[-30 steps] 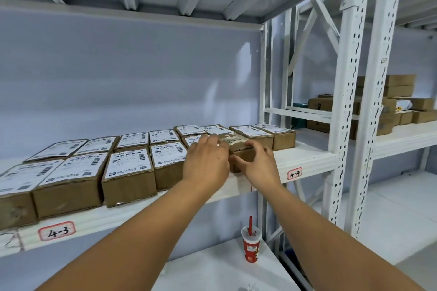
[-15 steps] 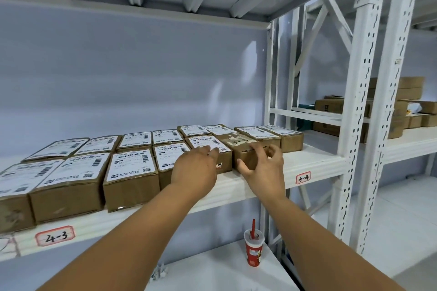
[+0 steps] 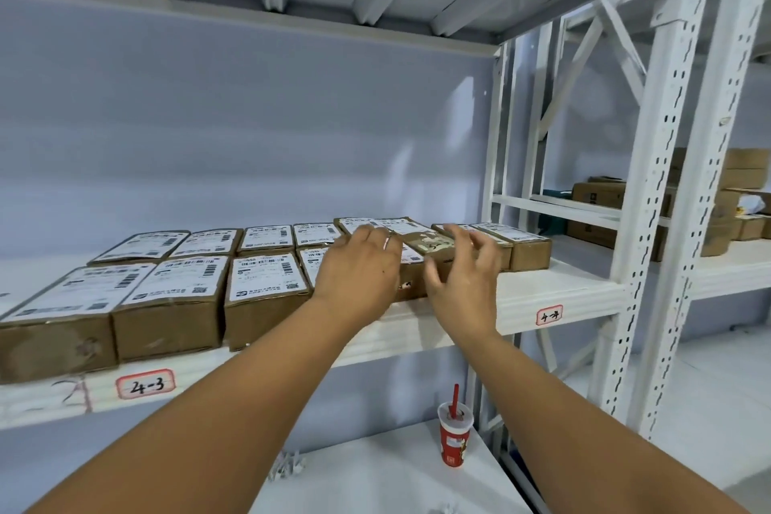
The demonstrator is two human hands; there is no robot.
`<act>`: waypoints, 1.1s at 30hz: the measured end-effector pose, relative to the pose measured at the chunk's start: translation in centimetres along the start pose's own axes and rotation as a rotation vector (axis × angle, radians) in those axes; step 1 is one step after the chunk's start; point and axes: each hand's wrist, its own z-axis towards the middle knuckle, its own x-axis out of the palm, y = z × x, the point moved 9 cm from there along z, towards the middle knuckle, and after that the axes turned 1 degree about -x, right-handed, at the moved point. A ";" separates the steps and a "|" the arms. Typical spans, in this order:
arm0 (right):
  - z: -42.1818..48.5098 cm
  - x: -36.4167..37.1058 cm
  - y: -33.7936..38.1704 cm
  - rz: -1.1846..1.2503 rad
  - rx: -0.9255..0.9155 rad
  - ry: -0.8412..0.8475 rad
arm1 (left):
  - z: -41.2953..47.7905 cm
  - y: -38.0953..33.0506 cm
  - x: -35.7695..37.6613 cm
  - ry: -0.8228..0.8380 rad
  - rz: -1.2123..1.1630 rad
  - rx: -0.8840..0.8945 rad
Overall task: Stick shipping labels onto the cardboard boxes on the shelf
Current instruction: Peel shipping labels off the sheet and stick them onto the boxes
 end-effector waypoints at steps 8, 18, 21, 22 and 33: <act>0.3 6.3 14.8 0.135 -0.252 0.404 | -2.5 9.4 -3.6 0.020 0.175 -0.094; -5.0 14.4 32.1 0.106 -0.447 0.786 | -13.3 28.9 -5.7 0.096 0.122 -0.562; -8.0 15.9 37.1 0.199 -0.531 0.843 | -18.0 35.2 -3.8 0.127 -0.060 -0.745; -9.2 16.3 38.6 0.228 -0.573 0.862 | -19.4 36.7 -3.0 0.138 -0.115 -0.777; -20.4 25.9 43.8 0.209 -0.429 1.205 | -27.9 46.8 2.4 0.315 -0.240 -0.884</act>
